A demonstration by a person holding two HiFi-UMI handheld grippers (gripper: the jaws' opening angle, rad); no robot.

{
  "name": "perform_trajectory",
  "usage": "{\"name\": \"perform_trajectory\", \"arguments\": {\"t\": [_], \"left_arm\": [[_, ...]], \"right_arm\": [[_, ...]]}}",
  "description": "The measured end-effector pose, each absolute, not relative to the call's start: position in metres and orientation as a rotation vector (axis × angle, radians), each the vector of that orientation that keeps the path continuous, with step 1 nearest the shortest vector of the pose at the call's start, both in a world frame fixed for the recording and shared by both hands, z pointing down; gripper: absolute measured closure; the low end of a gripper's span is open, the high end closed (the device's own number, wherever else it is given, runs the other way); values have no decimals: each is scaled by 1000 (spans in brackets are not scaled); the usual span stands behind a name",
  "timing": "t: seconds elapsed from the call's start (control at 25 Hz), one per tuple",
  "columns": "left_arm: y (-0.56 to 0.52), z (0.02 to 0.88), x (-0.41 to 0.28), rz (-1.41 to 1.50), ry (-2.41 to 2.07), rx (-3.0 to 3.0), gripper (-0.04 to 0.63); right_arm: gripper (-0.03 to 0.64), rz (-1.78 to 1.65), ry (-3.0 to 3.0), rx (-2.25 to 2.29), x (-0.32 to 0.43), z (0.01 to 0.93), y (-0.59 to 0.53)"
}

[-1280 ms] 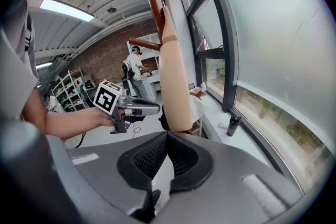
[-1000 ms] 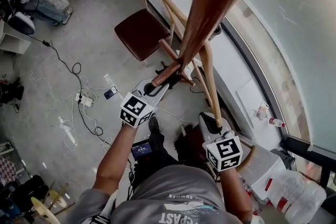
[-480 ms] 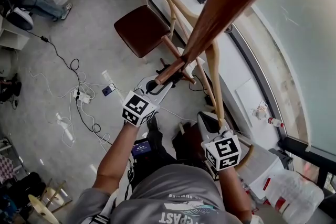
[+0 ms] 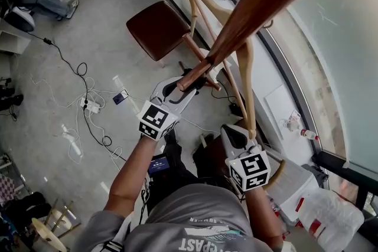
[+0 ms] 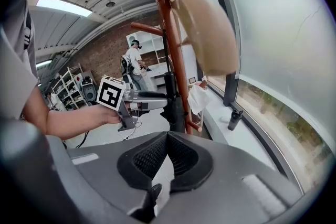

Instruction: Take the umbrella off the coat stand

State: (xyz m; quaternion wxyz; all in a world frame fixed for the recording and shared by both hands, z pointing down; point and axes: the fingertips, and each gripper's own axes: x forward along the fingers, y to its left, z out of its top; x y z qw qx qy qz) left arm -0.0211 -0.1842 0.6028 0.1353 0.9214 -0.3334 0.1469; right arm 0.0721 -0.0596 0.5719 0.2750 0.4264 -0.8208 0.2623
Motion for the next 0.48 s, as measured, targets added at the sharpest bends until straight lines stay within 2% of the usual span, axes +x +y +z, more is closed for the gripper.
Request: {"name": "perform_trajectory", "arguments": {"t": [0.04,0.12,0.48], "left_arm": [[-186,604,-20,428,-963,2667,382],[-187,606,-16,429,-938,2675,341],[-193,605,20,425,-881,2760,334]], "right_arm": [[615,708,-2204,1146,72,572,-60],[615,712,-2201,1146,73,573,-60],[615,726,-2180,1157,83,581,-54]]}}
